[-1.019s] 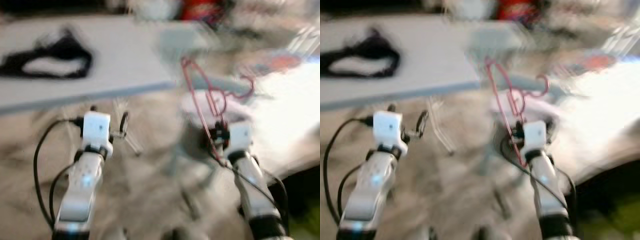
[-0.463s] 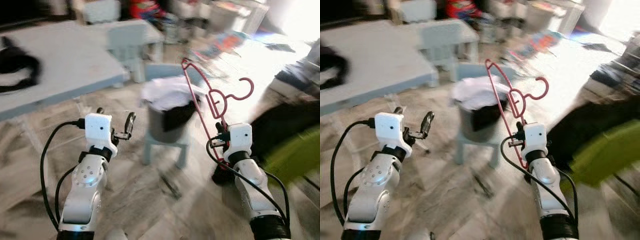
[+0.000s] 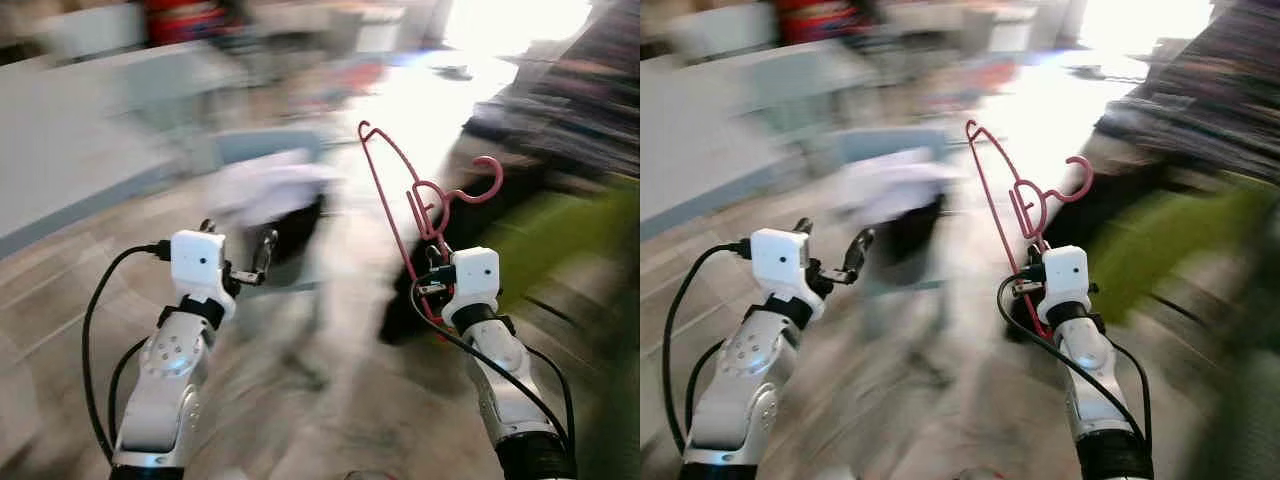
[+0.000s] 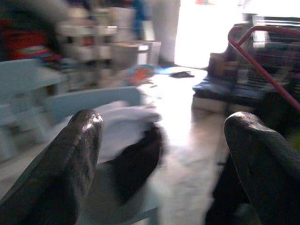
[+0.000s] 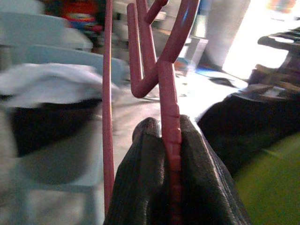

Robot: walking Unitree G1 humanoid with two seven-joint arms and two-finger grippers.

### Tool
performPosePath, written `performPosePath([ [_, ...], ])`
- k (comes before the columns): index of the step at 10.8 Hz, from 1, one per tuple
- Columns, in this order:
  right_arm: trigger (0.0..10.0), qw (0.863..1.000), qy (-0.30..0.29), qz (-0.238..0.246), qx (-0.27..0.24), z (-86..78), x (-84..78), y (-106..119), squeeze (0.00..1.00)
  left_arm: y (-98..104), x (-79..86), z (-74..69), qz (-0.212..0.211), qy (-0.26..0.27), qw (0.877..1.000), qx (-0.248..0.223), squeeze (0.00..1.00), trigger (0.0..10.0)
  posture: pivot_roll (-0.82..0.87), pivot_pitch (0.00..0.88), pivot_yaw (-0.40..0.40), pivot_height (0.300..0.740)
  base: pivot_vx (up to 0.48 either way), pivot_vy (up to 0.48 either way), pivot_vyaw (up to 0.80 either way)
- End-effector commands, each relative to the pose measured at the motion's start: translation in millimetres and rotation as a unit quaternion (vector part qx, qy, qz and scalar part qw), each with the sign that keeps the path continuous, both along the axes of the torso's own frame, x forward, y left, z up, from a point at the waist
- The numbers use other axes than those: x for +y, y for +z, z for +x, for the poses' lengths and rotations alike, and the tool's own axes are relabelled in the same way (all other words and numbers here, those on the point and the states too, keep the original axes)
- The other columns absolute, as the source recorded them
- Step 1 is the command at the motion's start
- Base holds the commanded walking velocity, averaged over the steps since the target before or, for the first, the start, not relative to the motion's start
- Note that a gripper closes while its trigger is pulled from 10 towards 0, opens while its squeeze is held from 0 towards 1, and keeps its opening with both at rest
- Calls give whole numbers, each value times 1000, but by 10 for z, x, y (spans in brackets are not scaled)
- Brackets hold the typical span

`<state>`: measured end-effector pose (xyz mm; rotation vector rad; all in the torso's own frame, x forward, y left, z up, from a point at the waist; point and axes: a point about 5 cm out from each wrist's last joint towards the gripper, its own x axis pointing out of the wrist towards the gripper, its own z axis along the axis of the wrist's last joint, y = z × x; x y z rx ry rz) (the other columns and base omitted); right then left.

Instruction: Hang hanger

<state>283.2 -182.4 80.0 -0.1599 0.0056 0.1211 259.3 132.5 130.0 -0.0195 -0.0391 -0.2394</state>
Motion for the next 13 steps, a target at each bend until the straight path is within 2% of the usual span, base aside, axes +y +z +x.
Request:
performPosePath([
  [1,10000,1000,-7,-2,-5,14,-35,36,0,41,-43,-7,-2,-17,1000,-5,0,10000,-8,0,-29,740,390,0,-800],
  [5,10000,999,-27,-14,-15,21,-72,51,0,32,-66,-14,-5,-33,999,-2,0,10000,-7,0,-25,740,402,0,-800],
  [6,10000,998,-35,-38,-31,22,-97,84,0,31,-70,-14,-5,-36,999,-1,0,10000,-7,0,-25,740,405,0,-800],
  [10,10000,996,-45,-70,-45,38,-129,117,0,26,-98,-26,-9,-43,999,2,0,10000,-6,0,-27,740,388,0,-800],
  [12,10000,994,-58,-79,-48,40,-153,116,0,18,-107,-21,-9,-43,999,5,0,10000,-7,0,-29,740,0,0,-800],
  [13,10000,991,-85,-91,-45,28,-240,106,0,9,-117,-27,-9,-44,999,8,0,10000,-8,0,-29,740,0,0,-800],
])
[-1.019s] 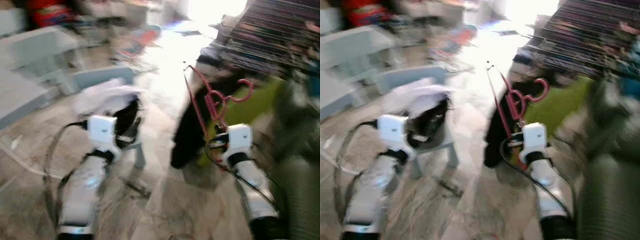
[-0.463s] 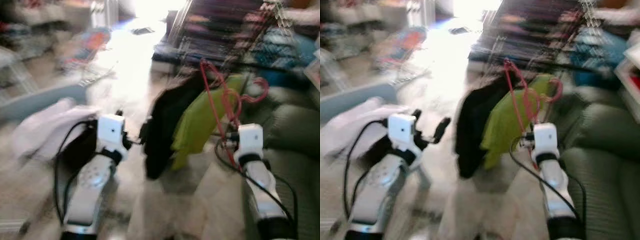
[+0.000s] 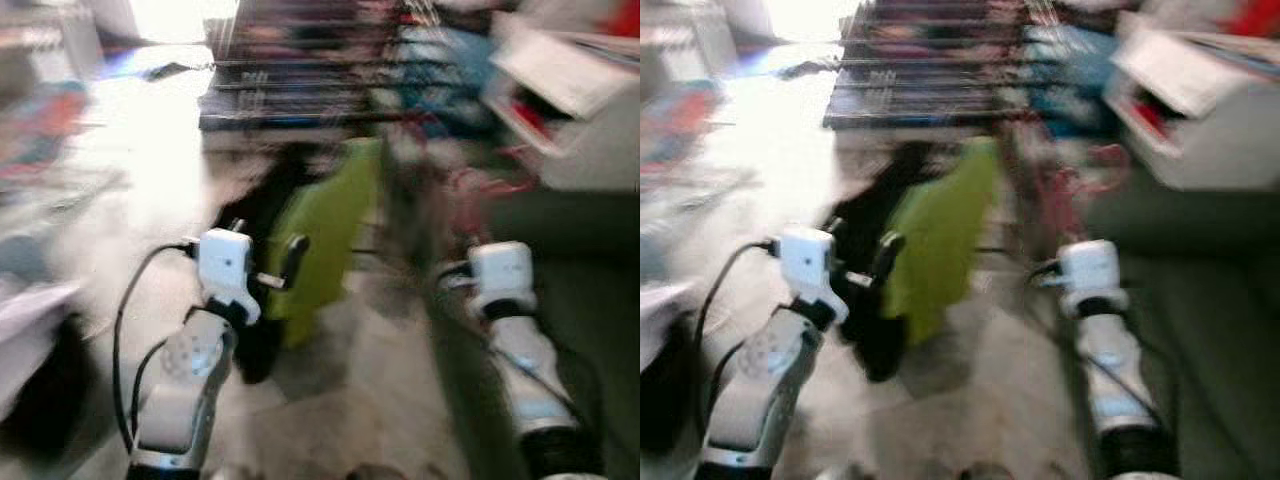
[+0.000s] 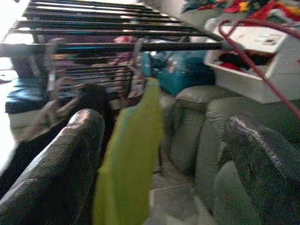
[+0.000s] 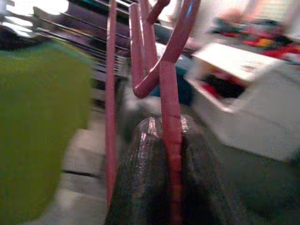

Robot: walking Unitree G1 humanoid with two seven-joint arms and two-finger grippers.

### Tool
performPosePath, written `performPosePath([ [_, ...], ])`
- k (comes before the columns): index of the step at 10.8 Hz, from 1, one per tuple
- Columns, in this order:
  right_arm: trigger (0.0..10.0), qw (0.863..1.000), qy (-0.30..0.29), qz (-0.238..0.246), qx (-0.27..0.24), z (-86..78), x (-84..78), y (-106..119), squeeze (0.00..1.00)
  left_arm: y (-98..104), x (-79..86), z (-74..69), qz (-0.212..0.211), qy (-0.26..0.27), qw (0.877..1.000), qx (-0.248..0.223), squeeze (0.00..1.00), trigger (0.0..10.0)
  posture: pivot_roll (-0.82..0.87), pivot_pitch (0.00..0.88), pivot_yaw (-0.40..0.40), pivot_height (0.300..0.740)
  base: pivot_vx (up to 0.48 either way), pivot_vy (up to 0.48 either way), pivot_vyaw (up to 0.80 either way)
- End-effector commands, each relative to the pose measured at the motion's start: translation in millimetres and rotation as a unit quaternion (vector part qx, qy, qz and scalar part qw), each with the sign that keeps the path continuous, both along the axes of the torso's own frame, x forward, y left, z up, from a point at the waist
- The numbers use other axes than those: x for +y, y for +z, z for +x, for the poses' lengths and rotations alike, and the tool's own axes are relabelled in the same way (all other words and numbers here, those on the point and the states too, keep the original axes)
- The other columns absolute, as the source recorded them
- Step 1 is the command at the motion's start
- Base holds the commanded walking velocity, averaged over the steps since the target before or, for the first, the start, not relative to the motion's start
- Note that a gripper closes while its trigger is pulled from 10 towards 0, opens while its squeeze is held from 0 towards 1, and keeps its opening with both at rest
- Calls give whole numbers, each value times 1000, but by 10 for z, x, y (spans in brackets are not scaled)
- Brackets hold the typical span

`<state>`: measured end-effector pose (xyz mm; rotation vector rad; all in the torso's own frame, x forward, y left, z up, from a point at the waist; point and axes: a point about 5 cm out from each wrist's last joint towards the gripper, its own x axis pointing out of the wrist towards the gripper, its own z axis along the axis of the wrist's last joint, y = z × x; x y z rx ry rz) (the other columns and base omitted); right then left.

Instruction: Hang hanger

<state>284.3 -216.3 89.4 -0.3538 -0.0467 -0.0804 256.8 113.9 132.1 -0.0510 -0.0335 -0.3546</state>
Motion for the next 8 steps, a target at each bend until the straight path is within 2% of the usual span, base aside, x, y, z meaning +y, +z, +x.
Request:
performPosePath([
  [1,10000,1000,1,-7,0,-10,51,-6,0,-14,67,-4,5,12,1000,5,0,10000,-11,0,-31,740,0,0,-800],
  [2,10000,999,-17,-18,20,-72,-16,-82,0,-15,68,-1,5,12,1000,6,0,10000,-13,0,-32,740,0,0,-800],
  [3,10000,999,-23,-7,40,-112,-37,-159,0,-21,67,7,4,12,1000,8,0,10000,-15,0,-29,740,0,0,0],
  [5,10000,996,-18,2,92,-153,4,-327,0,-34,68,24,3,11,1000,14,0,10000,-19,0,-26,740,0,0,0],
  [7,10000,986,-14,32,165,-156,62,-528,0,-9,74,38,1,3,1000,8,0,10000,-12,0,-25,740,0,0,0],
  [8,10000,984,-11,46,170,-139,93,-545,0,-12,98,39,2,9,1000,8,0,10000,-8,0,-25,740,281,0,0],
])
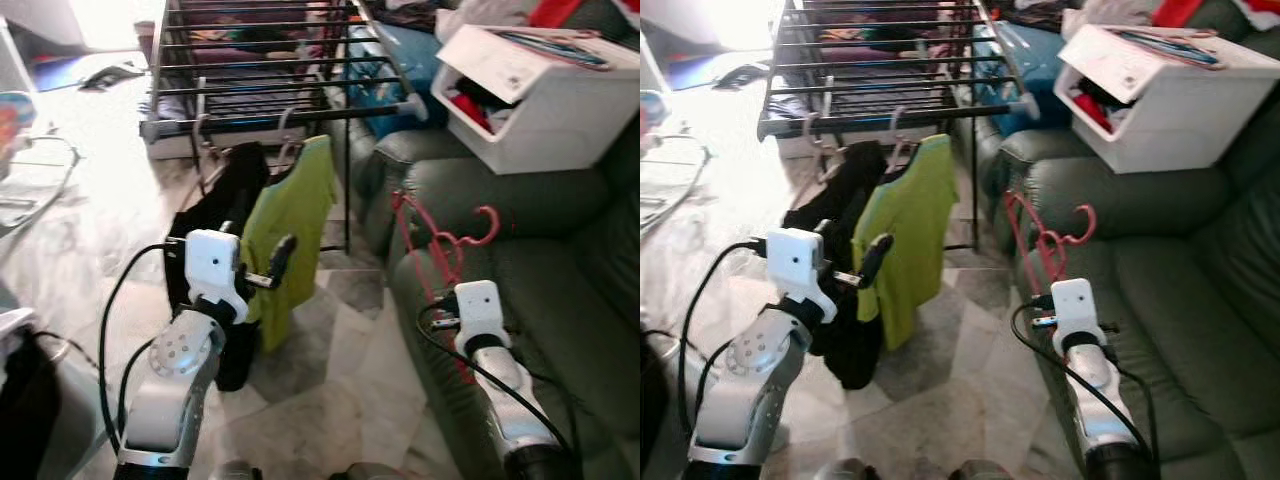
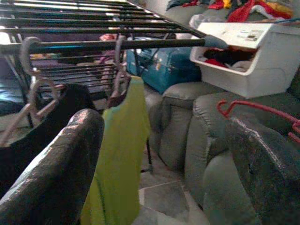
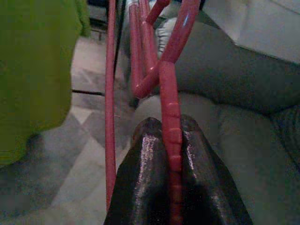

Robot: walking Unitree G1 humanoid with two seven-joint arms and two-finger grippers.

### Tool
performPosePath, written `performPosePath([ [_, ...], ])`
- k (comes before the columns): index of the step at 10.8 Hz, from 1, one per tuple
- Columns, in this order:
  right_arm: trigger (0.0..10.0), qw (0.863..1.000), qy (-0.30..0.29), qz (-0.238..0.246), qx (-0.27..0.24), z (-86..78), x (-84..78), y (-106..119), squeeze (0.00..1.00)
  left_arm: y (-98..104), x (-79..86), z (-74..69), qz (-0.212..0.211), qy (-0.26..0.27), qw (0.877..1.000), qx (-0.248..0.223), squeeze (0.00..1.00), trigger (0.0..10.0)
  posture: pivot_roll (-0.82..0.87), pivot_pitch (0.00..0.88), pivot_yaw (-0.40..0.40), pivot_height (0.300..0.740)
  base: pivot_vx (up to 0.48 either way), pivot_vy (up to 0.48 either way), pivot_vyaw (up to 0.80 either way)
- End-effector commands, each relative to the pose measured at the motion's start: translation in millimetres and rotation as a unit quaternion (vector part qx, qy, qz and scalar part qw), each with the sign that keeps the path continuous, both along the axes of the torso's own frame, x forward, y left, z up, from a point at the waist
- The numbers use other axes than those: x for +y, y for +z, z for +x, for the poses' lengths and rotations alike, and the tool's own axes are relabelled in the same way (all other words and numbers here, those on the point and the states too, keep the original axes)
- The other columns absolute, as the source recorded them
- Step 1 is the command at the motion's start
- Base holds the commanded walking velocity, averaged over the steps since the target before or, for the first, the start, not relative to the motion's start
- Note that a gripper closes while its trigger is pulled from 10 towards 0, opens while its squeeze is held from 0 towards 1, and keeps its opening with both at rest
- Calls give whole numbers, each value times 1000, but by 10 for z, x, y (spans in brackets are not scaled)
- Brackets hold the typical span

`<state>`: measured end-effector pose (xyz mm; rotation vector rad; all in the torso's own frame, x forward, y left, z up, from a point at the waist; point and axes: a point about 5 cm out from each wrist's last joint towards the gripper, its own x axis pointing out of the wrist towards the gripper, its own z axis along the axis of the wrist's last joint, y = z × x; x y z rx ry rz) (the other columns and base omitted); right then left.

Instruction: Hang hanger

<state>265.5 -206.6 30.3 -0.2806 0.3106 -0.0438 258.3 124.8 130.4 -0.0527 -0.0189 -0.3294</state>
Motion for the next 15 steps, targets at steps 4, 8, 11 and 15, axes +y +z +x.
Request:
performPosePath([
  [4,10000,999,19,-20,22,67,48,-23,0,25,-20,26,2,-8,1000,-3,0,10000,-4,0,-18,740,392,0,0],
  [8,10000,999,17,-25,28,94,44,-39,0,-11,-51,10,2,-15,1000,4,0,10000,-6,0,-15,740,449,0,0],
  [11,10000,999,19,-44,25,145,13,-5,0,-38,-62,-10,1,-14,1000,12,0,10000,-7,0,-20,740,428,0,0],
  [15,10000,998,11,-62,1,178,1,55,0,-46,-75,-1,-4,-14,1000,22,0,10000,-7,0,-20,740,373,175,0],
])
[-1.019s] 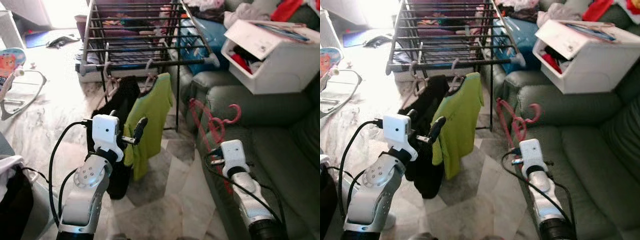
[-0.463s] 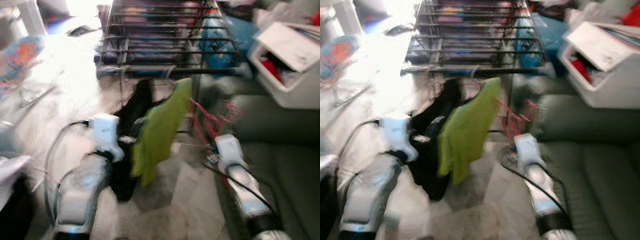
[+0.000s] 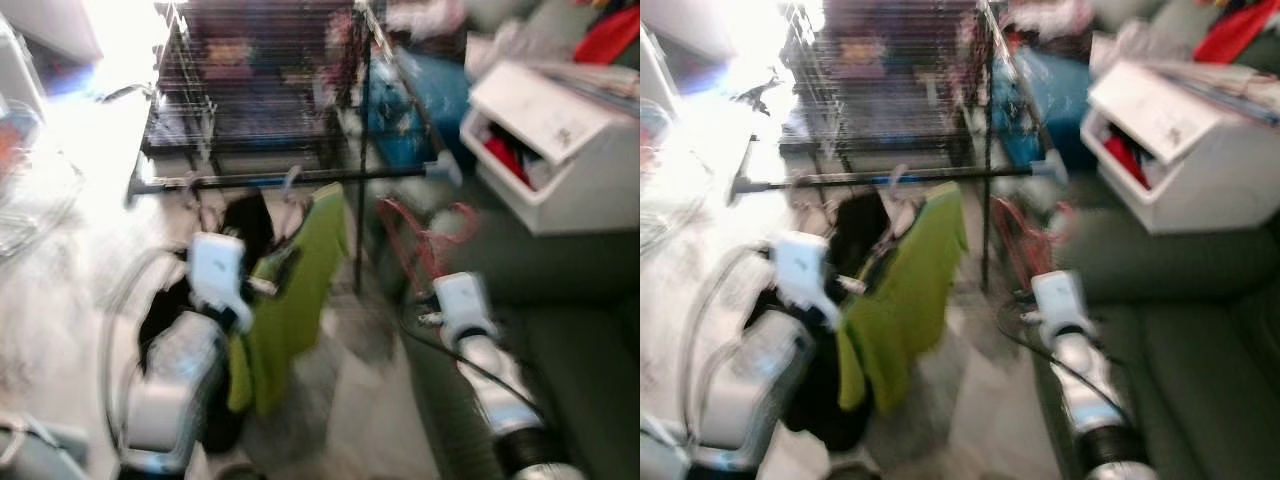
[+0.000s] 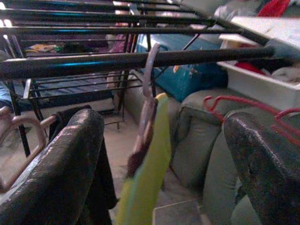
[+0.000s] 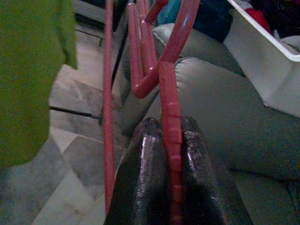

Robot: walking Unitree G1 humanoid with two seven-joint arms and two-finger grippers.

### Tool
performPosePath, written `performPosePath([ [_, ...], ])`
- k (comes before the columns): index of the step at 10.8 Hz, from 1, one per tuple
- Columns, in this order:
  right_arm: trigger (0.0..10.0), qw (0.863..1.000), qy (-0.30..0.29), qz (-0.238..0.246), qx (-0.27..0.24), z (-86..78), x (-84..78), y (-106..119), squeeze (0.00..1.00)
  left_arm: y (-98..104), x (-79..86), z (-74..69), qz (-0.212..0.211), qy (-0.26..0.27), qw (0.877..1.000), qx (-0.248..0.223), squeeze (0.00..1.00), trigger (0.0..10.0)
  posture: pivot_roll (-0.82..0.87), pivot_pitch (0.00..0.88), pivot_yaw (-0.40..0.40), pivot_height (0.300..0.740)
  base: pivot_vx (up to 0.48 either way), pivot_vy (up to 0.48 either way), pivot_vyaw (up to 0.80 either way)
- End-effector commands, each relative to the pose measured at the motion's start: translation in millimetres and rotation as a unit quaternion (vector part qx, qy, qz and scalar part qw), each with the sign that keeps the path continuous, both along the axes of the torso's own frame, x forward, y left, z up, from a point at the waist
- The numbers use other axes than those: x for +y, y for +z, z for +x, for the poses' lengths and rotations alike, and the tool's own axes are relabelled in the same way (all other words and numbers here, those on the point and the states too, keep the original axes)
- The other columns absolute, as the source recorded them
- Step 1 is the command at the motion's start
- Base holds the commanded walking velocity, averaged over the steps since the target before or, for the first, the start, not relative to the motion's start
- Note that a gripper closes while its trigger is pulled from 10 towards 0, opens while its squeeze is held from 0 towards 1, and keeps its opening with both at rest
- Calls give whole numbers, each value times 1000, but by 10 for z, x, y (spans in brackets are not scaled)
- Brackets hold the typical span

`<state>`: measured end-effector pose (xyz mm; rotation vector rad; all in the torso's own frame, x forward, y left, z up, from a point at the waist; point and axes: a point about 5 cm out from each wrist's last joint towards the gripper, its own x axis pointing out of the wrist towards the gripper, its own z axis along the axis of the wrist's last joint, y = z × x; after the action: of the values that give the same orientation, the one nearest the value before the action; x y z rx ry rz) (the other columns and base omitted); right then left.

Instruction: Hang hanger

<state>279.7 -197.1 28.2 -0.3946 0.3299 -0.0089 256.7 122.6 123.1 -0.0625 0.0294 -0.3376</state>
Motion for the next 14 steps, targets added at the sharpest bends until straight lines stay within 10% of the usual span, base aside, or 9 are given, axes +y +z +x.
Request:
performPosePath([
  [1,10000,1000,-13,-10,-15,37,-94,72,0,25,-43,12,0,-7,1000,-4,0,10000,-6,0,-19,740,277,394,0],
  [11,10000,999,-25,-17,-21,76,-147,90,0,37,-96,-39,2,-28,1000,-9,0,10000,3,0,-15,740,154,157,0],
  [14,10000,998,-45,-11,48,126,-365,10,0,31,-106,-50,2,-34,999,-3,0,10000,2,0,-18,740,0,0,0],
])
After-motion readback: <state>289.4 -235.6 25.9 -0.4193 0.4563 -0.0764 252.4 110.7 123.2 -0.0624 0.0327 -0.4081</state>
